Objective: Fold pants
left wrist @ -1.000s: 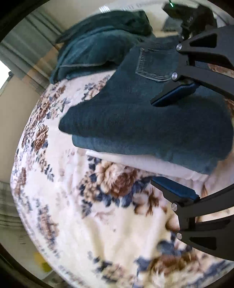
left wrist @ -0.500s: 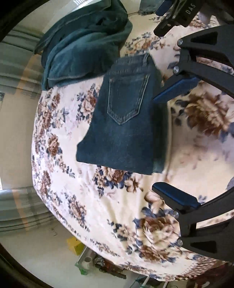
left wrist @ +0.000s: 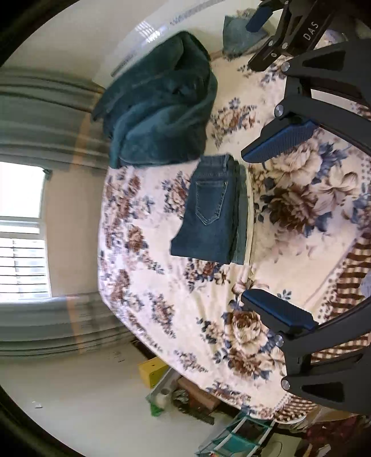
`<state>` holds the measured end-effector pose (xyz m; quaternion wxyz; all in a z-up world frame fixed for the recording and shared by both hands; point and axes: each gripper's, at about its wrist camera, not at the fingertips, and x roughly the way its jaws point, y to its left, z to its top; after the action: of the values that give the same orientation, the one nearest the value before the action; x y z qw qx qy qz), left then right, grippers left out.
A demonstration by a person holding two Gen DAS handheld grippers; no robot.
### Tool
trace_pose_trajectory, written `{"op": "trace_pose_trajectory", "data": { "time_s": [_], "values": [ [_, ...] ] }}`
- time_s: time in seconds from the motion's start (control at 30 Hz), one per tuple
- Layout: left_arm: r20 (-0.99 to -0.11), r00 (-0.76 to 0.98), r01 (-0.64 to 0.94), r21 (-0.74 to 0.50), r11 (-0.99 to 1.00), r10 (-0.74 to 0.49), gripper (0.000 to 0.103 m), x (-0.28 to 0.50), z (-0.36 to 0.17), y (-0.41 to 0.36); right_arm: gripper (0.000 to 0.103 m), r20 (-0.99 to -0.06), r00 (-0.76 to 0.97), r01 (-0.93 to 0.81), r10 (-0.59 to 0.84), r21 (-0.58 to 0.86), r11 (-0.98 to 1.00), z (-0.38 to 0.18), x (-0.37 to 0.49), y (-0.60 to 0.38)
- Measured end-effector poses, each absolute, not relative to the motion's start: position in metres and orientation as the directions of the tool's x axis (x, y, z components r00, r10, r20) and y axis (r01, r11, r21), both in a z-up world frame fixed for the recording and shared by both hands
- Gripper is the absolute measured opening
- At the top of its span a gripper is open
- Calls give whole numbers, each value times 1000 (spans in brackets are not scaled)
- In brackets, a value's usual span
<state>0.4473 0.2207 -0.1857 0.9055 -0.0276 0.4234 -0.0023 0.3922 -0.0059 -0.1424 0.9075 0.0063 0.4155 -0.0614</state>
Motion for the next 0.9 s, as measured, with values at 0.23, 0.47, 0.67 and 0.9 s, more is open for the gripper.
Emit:
{"op": "trace_pose_trajectory", "data": {
  "time_s": [0.23, 0.47, 0.67, 0.9],
  "values": [
    [-718, 695, -8, -48, 999, -29, 90, 358, -108, 215, 103, -687, 723, 69, -73, -33, 997, -49, 290, -4],
    [-692, 721, -8, -73, 997, -44, 90, 297, -65, 219, 103, -653, 755, 49, -52, -24, 999, 15, 212, 3],
    [-673, 739, -12, -59, 998, -31, 90, 267, -39, 233, 103, -645, 763, 43, -38, -8, 999, 49, 166, 17],
    [-648, 762, -17, -26, 999, -4, 103, 246, -27, 241, 103, -632, 773, 58, -44, 1, 998, 64, 149, 24]
  ]
}}
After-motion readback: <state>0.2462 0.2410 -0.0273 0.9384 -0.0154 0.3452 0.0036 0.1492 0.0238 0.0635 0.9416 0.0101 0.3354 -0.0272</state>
